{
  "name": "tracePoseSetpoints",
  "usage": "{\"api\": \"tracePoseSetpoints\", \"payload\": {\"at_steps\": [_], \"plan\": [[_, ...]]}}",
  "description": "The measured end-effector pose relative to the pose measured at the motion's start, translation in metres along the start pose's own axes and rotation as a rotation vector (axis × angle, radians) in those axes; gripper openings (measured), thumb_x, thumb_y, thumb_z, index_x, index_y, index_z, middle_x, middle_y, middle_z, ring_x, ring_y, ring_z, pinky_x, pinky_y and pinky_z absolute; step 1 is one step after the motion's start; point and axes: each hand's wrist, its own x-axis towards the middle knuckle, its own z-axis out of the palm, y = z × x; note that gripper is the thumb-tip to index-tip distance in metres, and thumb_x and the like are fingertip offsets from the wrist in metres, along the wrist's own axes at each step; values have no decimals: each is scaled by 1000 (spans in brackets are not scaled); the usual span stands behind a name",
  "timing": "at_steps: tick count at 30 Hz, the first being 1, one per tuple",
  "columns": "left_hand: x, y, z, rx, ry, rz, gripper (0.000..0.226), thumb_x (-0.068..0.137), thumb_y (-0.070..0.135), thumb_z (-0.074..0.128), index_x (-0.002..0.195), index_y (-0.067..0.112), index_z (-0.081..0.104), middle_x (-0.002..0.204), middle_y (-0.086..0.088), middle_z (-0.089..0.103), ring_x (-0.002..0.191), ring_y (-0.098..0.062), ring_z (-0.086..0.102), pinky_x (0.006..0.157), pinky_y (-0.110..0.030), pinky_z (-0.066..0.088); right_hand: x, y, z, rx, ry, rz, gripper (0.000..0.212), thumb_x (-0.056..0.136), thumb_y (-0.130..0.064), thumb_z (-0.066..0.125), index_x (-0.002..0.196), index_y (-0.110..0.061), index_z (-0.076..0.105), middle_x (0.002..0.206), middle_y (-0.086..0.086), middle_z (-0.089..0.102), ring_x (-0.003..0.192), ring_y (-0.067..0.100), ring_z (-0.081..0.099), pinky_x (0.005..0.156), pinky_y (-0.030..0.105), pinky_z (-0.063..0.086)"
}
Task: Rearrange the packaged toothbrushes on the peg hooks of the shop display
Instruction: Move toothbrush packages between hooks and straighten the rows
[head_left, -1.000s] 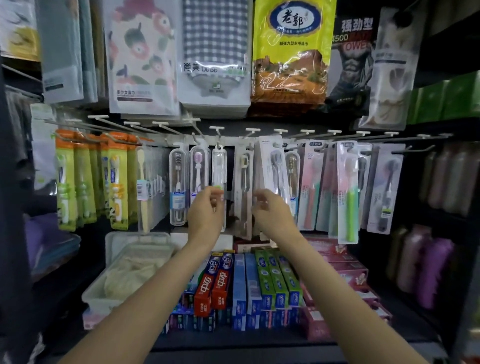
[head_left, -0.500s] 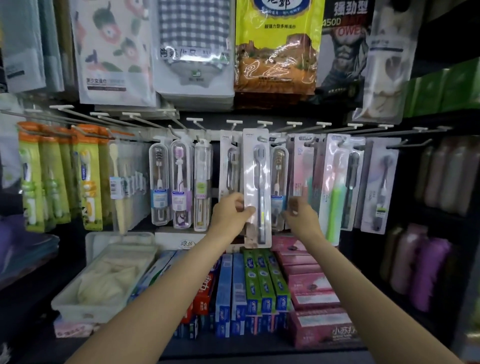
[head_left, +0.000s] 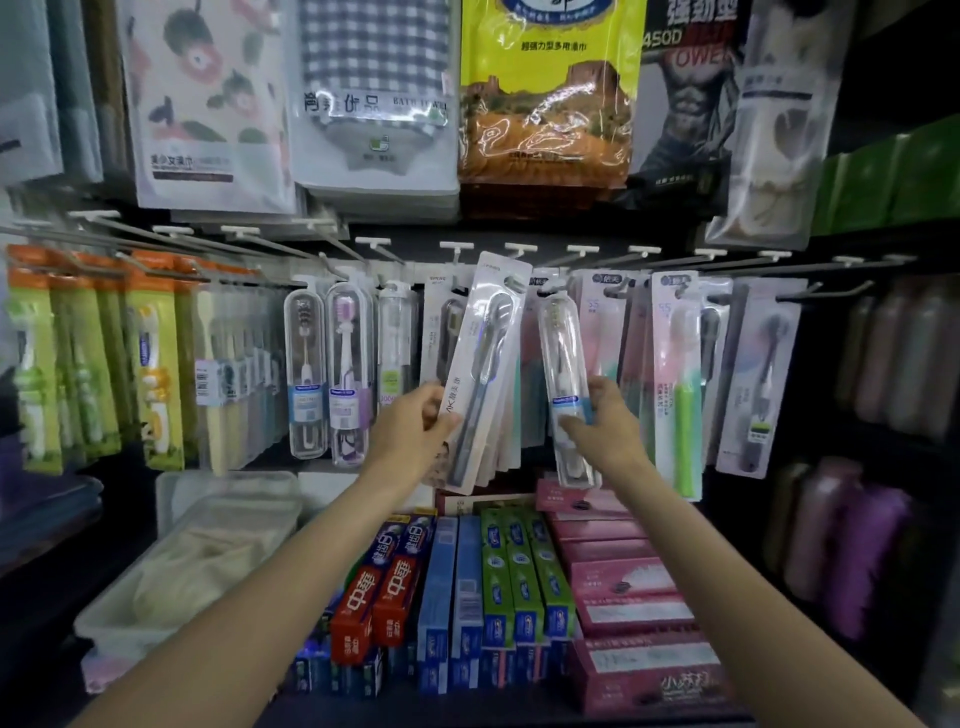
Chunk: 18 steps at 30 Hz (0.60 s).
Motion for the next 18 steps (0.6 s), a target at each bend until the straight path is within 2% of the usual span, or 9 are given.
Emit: {"api": "tracePoseSetpoints", "payload": {"at_steps": [2,4,9,13,16,18], "plan": [[-1,0,6,-27,7,-6,13,89,16,59,101,11,60,82,5,58,79,-11,55,66,-20,42,-7,-5,-23,79,-99,12,40,91,-5,54,128,-10,39,108,7,58,90,21,57,74,27,45],[-2,1,12,-48,16,-10,15,88,16,59,101,9,60,85,1,60,81,-15,57,71,-25,45,-13,-9,-39,167,-206,41,39,92,-5,51,129,-11,39,92,-1,54,72,13,53,61,22,43],[-6,4,18,-46,18,-18,16,88,17,59,101,8,59,92,-3,63,82,-14,58,62,-14,37,-19,-7,-52,270,-250,56,40,94,-3,48,131,-16,40,88,-2,55,72,11,52,62,20,41],[-9,5,9,-14,30,-7,16,89,16,59,103,8,59,90,-2,62,84,-16,57,64,-18,41,-21,-5,-52,237,-234,38,46,94,-3,48,136,-17,37,91,-2,55,74,10,52,64,21,41],[-11,8,2,0,40,-1,17,89,16,59,103,7,60,86,-1,59,85,-20,58,75,-31,49,-20,-4,-53,237,-204,30,45,94,-2,48,136,-16,37,89,-1,53,71,10,52,59,20,39],[-13,10,2,-6,42,-1,17,89,16,59,103,7,59,82,2,57,81,-16,56,72,-27,45,-22,-3,-55,239,-214,18,42,94,-2,47,132,-18,39,90,-1,52,73,11,52,60,22,41]]}}
